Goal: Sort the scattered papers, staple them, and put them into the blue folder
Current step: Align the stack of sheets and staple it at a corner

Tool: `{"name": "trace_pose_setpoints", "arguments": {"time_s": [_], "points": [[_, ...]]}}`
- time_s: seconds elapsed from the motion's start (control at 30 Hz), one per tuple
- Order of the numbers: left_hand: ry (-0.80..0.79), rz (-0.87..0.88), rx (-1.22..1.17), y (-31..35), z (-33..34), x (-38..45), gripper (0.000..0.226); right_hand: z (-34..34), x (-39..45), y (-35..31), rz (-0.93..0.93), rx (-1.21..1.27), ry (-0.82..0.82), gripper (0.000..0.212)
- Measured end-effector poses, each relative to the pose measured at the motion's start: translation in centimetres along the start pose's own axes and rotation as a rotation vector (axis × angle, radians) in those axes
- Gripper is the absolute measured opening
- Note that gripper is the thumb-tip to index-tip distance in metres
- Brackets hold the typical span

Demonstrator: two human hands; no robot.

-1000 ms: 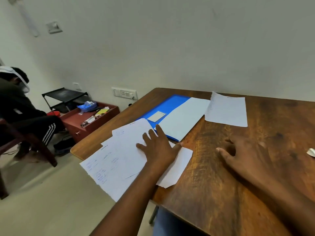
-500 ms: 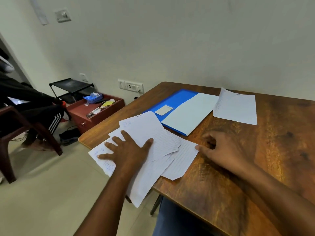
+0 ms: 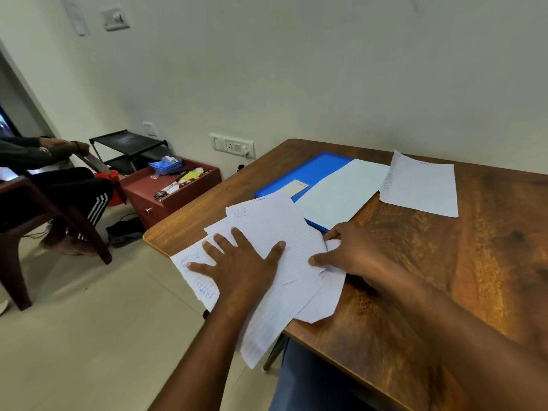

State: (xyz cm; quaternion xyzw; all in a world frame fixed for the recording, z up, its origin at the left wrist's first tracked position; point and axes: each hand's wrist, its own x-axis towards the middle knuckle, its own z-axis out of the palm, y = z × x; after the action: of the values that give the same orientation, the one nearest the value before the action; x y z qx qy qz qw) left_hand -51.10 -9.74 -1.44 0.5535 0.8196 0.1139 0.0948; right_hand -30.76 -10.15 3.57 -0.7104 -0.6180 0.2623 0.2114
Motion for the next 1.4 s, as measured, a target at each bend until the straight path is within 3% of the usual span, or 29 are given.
{"name": "trace_pose_setpoints", "arguments": {"time_s": [0.2,0.4,0.53,0.8,0.93,1.07,1.23,1.4], "points": [[0.014,0.062,-0.085,2.1,0.3,-2.3,0.119,-1.2,-1.3,1.3,-0.024,0.355,0.061,0.035],[-0.082,0.231,-0.252,7.3,1.0,-6.5,0.119,-7.0,-3.2,5.6,0.036,0.419,0.136,0.025],[-0.176,0.405,-0.276,11.4,2.2,-9.8,0.116,-12.1,-4.5,10.7,0.123,0.442,0.271,0.018],[-0.247,0.687,-0.104,17.4,5.1,-11.7,0.115,-18.2,-6.5,19.9,0.250,0.317,0.567,0.016],[-0.258,0.778,0.027,18.9,5.9,-10.9,0.111,-19.5,-6.9,23.9,0.394,0.122,0.681,0.022],[-0.305,0.870,0.107,19.4,6.1,-9.3,0.110,-20.4,-7.8,26.5,0.439,-0.031,0.696,0.021],[-0.281,0.866,0.142,19.9,6.2,-7.3,0.110,-20.0,-8.0,26.7,0.410,-0.110,0.680,0.022],[-0.240,0.796,0.154,20.1,5.5,-6.3,0.112,-20.2,-8.2,25.6,0.452,-0.175,0.576,0.043]]}}
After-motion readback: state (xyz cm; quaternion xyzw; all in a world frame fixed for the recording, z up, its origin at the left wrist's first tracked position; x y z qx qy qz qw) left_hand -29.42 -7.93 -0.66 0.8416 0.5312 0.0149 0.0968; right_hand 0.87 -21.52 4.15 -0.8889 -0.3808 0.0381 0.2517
